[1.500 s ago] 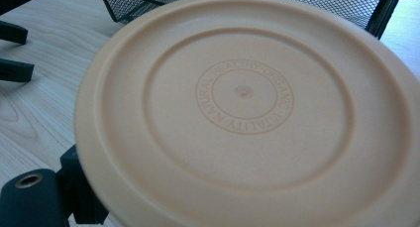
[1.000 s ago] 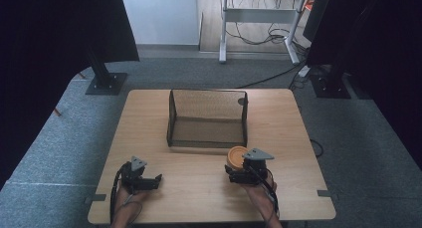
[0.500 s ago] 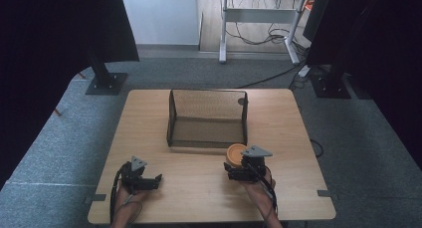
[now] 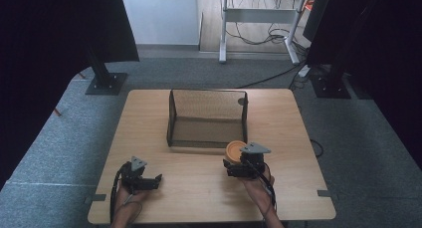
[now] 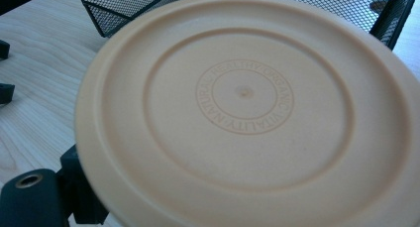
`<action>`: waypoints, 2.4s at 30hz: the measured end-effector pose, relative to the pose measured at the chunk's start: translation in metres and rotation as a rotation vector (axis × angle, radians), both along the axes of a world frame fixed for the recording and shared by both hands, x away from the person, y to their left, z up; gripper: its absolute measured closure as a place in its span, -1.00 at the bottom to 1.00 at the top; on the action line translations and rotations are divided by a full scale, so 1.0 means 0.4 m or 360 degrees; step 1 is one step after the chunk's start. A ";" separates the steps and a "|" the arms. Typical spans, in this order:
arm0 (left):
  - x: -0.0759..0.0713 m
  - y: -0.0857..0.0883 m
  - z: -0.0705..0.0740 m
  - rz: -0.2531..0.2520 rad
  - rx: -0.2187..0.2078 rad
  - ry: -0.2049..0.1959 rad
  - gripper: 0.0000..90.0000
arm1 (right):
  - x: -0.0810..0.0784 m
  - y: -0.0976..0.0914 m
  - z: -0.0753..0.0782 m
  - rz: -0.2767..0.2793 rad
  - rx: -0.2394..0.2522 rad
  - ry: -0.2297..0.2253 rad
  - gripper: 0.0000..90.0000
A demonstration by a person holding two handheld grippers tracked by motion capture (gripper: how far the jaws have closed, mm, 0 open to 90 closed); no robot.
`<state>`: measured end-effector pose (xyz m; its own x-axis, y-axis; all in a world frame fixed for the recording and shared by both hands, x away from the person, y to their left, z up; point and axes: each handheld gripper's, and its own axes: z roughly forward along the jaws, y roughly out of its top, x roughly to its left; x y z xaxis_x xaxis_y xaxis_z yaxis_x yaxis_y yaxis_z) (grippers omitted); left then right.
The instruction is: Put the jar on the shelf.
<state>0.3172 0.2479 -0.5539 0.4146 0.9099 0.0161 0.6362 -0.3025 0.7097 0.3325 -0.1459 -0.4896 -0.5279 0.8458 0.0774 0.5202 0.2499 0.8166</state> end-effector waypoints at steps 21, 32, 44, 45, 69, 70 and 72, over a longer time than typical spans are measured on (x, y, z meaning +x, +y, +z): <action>0.000 0.000 0.000 -0.0001 0.0000 0.0000 -0.97 | 0.034 0.023 0.014 0.0014 -0.0016 -0.0016 -0.80; 0.001 0.000 0.000 -0.0004 0.0001 0.0000 -0.97 | 0.057 0.036 0.020 0.0028 -0.0033 -0.0024 -0.80; 0.001 0.000 0.000 -0.0005 0.0000 0.0000 -0.97 | 0.080 0.050 0.022 0.0040 -0.0046 -0.0029 -0.80; 0.001 0.000 0.000 -0.0005 0.0000 0.0000 -0.97 | 0.083 0.052 0.022 0.0040 -0.0048 -0.0030 -0.80; 0.002 0.000 0.000 -0.0008 0.0000 -0.0002 -0.97 | 0.138 0.101 0.035 0.0057 -0.0063 -0.0055 -0.80; 0.002 0.000 0.000 -0.0008 0.0000 -0.0002 -0.97 | 0.140 0.104 0.036 0.0056 -0.0064 -0.0056 -0.80; 0.002 0.000 0.000 -0.0008 0.0001 -0.0001 -0.97 | 0.144 0.107 0.036 0.0059 -0.0070 -0.0059 -0.80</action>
